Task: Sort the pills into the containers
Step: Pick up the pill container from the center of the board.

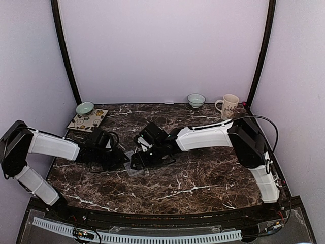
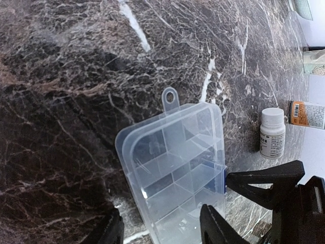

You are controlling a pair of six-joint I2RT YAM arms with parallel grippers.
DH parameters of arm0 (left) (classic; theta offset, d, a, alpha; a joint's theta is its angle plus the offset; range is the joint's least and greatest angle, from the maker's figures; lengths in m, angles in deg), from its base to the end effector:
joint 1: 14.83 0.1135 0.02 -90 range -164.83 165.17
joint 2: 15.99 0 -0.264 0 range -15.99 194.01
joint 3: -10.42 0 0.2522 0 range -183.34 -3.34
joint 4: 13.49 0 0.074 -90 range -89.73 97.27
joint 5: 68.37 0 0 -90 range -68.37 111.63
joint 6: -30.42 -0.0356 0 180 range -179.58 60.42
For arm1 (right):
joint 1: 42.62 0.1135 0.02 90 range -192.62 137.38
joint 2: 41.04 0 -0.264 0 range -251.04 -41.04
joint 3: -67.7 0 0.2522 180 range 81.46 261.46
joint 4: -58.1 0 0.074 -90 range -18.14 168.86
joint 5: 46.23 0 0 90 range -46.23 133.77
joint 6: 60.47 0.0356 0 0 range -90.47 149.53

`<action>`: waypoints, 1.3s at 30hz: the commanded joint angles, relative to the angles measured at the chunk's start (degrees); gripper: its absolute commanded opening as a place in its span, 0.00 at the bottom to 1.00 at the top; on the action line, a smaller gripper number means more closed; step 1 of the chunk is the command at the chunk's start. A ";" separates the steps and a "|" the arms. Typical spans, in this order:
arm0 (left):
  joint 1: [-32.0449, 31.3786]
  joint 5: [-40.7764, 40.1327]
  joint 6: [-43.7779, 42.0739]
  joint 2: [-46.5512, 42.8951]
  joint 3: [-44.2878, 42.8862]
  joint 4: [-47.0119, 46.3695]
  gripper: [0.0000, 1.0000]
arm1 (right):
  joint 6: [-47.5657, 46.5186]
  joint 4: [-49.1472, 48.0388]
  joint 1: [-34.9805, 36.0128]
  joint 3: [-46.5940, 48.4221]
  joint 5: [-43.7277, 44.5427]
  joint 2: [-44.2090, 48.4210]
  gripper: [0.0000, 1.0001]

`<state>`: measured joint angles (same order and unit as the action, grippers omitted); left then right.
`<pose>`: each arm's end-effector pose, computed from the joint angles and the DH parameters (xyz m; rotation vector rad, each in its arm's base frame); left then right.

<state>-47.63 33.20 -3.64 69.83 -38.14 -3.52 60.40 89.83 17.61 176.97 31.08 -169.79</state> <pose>0.2276 -0.1552 0.1442 -0.4202 2.5663 -0.8997 0.2371 0.4302 0.1505 -0.7816 2.5691 0.8833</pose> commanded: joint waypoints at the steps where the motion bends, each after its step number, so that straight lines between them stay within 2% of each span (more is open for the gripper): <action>1: -0.16 0.79 0.18 1.67 0.66 0.50 0.53 | -2.80 3.56 2.47 4.79 4.13 -2.74 0.86; 8: -0.16 2.53 0.55 3.69 0.66 -2.16 0.51 | -4.13 7.14 5.00 7.19 9.83 -5.18 0.91; 17: -0.09 2.53 0.82 3.99 0.80 -2.71 0.49 | -6.32 13.82 7.71 10.71 24.74 -10.43 0.92; 20: 0.09 2.23 1.01 3.51 1.13 -2.63 0.49 | -6.05 14.04 7.73 9.68 27.10 -11.24 0.83; 23: 0.40 2.23 1.31 2.97 1.25 -2.42 0.51 | -5.78 13.67 7.56 8.21 27.71 -10.71 0.62; 25: 0.66 1.70 1.56 2.10 1.23 -1.67 0.57 | -5.74 13.16 7.29 7.11 27.79 -9.79 0.50; 27: 1.00 0.98 1.97 0.53 1.43 -1.05 0.65 | -5.93 12.91 6.95 6.43 27.59 -8.18 0.43; 30: 1.60 -0.52 2.72 -2.55 2.33 -1.07 0.80 | -6.51 10.19 6.32 3.91 26.97 -4.36 0.40; 31: 1.86 -1.00 2.99 -3.55 2.57 -1.05 0.82 | -6.56 9.64 6.12 3.47 26.52 -3.27 0.40; 35: 2.72 -2.42 4.99 -7.49 4.56 -3.05 0.84 | -6.18 9.38 5.44 3.72 23.49 -0.49 0.40; 39: 2.74 -3.56 8.06 -10.35 7.71 -9.02 0.84 | -4.19 7.65 5.04 3.07 19.96 2.17 0.40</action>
<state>-45.18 31.71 1.12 62.62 -33.36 -7.92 54.92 97.24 23.23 181.25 54.75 -171.91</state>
